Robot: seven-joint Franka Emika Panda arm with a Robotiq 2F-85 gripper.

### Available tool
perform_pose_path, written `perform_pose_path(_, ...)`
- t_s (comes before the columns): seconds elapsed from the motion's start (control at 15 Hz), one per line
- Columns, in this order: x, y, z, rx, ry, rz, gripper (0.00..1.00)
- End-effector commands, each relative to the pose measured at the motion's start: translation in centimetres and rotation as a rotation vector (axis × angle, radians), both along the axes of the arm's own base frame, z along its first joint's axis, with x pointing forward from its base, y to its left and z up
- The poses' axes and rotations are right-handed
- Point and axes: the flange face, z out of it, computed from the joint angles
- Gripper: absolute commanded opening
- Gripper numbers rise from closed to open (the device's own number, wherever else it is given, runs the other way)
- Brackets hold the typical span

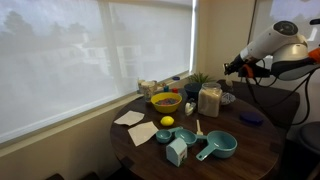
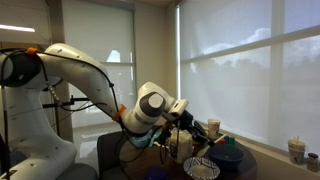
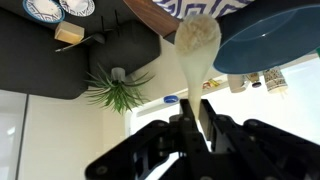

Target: Take a spoonful of some contents of the jar into the white bowl

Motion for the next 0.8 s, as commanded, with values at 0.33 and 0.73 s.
perform_pose_path(0.33, -0.6, 3.4, 0.0, -0.047, -0.139, -0.037, 0.03)
perform_pose_path(0.73, -0.4, 5.5, 0.0, -0.124, -0.216, 0.025, 0.03)
